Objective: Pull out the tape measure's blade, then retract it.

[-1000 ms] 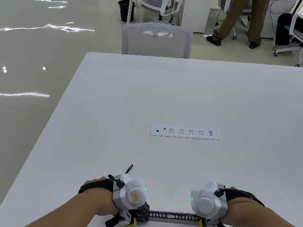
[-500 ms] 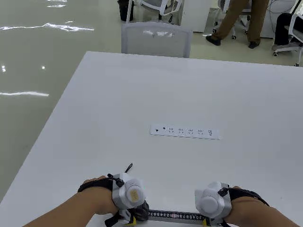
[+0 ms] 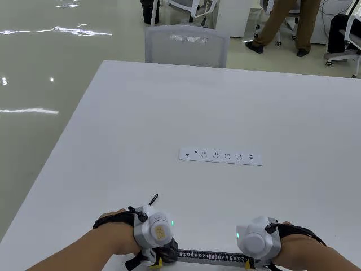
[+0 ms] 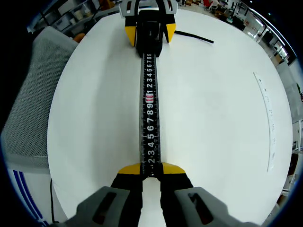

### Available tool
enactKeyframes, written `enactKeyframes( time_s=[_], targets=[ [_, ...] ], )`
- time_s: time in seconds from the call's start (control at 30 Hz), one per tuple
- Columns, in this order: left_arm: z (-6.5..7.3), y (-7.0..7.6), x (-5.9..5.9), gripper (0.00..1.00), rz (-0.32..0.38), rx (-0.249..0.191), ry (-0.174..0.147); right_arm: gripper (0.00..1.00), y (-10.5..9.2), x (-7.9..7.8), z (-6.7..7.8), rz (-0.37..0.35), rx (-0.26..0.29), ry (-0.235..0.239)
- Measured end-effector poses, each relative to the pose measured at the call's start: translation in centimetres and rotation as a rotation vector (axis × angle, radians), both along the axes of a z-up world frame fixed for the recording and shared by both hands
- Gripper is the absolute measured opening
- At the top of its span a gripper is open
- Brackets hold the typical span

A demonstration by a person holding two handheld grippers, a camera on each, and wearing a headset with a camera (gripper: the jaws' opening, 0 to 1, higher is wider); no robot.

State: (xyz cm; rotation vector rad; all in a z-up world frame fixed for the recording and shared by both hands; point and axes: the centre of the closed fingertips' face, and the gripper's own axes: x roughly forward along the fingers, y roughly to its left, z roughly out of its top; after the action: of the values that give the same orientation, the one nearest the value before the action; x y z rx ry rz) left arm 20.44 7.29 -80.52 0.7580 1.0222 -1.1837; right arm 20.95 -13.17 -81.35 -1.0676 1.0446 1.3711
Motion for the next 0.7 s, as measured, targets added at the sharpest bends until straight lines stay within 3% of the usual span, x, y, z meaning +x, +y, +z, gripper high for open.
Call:
enactKeyframes(
  time_s=[0.7],
  targets=[
    [0.1, 0.1, 0.0, 0.39, 0.0, 0.004, 0.001, 0.12, -1.8, 0.3, 0.0, 0.001, -0.034, -0.007]
  ],
)
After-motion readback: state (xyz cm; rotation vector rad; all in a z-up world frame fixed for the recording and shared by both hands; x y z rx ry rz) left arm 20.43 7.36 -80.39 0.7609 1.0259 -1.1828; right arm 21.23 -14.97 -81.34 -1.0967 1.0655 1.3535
